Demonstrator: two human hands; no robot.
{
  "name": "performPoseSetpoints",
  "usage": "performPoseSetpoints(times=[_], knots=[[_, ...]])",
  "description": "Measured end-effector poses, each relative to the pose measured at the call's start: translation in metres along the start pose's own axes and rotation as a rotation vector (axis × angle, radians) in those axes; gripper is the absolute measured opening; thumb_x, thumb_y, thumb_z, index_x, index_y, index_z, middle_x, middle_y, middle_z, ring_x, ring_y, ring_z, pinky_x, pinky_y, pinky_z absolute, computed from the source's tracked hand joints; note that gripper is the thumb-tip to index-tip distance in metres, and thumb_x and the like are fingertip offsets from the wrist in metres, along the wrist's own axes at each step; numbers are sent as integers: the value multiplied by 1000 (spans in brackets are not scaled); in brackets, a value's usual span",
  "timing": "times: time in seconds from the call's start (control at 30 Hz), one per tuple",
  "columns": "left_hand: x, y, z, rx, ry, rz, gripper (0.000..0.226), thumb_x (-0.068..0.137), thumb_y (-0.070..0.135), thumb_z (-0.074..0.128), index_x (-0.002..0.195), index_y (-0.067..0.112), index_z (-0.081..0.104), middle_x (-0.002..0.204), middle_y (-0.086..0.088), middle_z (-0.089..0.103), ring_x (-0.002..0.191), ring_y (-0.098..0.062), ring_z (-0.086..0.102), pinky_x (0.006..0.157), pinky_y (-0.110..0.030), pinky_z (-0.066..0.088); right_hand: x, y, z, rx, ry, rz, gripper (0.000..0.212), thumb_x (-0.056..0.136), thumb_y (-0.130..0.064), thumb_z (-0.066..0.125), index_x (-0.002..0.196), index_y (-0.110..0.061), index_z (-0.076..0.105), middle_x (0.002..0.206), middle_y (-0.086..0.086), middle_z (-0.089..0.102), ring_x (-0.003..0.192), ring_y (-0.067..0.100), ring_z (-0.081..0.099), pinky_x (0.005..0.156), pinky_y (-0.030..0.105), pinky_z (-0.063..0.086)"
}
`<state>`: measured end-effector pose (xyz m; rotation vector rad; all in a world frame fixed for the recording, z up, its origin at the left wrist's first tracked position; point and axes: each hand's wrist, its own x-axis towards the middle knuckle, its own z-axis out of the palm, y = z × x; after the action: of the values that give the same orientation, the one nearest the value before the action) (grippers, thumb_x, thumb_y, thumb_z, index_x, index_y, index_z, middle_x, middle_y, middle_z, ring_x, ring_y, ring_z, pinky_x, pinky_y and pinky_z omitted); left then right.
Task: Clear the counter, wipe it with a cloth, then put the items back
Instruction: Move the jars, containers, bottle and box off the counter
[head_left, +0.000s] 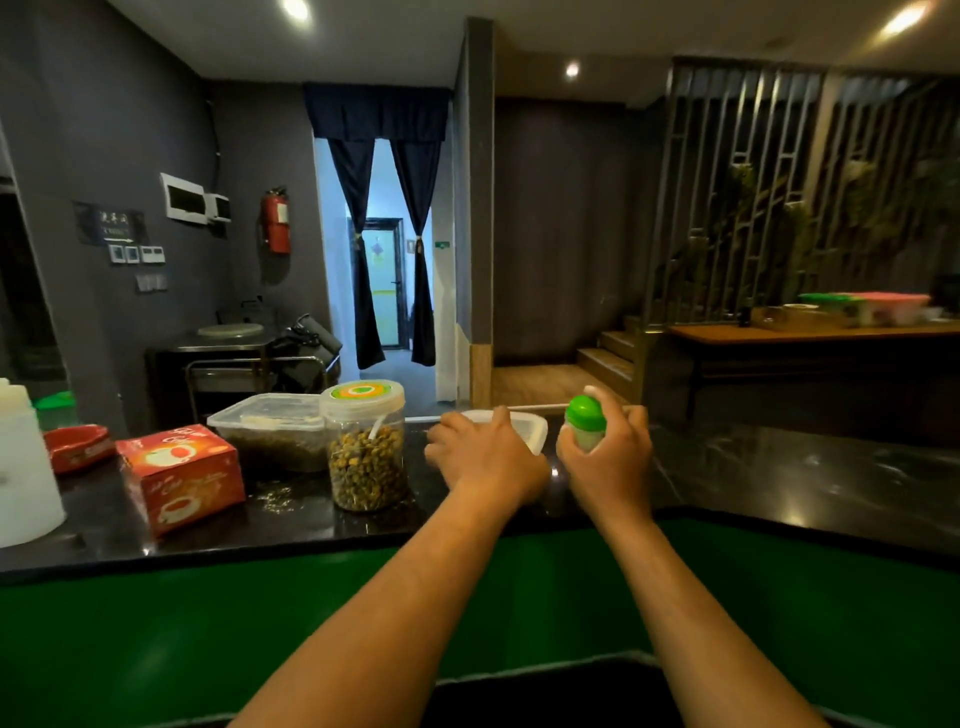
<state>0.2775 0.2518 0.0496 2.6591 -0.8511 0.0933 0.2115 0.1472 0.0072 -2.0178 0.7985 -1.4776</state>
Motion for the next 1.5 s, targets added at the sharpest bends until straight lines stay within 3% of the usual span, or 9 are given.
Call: performPoseSetpoints(times=[0.07,0.2,0.37,0.57,0.7,0.87,1.23,1.37,1.5], knots=[[-36,-11,-3,-39,48,77,81,83,62,57,153,39,24,151,-26,23,134,-49,29,108,-56,29,-23,-2,-28,11,52,-9,53,77,-17,75,128,-20,62,110,9,51,91,26,60,79,33,51],[-108,-50,7,-124,80,134,78,83,70,53,151,46,23,145,-16,32,125,-42,37,103,-53,33,-80,-6,-73,-3,77,-2,49,78,-19,77,124,-22,62,107,4,50,82,13,53,70,14,38],[-175,-110,64,-138,30,97,78,82,72,54,150,43,29,143,-12,37,123,-40,41,101,-51,36,-170,0,-95,13,19,39,48,77,-18,76,122,-23,62,106,-1,49,80,4,48,69,-3,32],[-221,-161,149,7,-69,76,83,80,66,58,152,38,28,145,-17,32,125,-40,38,102,-50,35,-280,32,-92,-84,-201,147,47,75,-25,76,119,-26,60,108,-4,50,91,13,54,78,24,44],[-238,-183,193,42,-187,91,89,79,63,59,155,37,21,153,-21,22,132,-42,29,105,-52,33,-335,56,-89,-168,-445,262,45,78,-34,76,119,-34,56,115,-7,51,96,14,54,72,26,41],[-245,-199,230,61,-228,102,91,80,63,59,156,38,16,155,-20,17,134,-40,25,106,-51,31,-369,83,-82,-317,-624,309,45,84,-40,71,124,-39,50,120,-8,52,101,18,58,69,27,41],[-244,-209,275,106,-201,101,94,78,71,47,157,39,7,159,-21,9,142,-43,19,112,-54,30,-380,115,-61,-365,-715,236,51,88,-37,68,132,-37,43,125,-8,48,109,18,57,77,34,52],[-243,-208,270,123,-251,104,99,80,77,48,158,37,3,163,-20,1,149,-44,6,119,-58,16,-378,115,-65,-358,-732,210,58,86,-40,68,137,-34,41,128,-9,47,113,17,55,78,34,51],[-246,-207,245,85,-201,116,87,82,78,39,155,34,24,164,-13,14,150,-37,11,119,-54,13,-372,95,-69,-407,-606,153,52,86,-39,66,133,-29,47,125,-5,48,109,17,54,68,24,41]])
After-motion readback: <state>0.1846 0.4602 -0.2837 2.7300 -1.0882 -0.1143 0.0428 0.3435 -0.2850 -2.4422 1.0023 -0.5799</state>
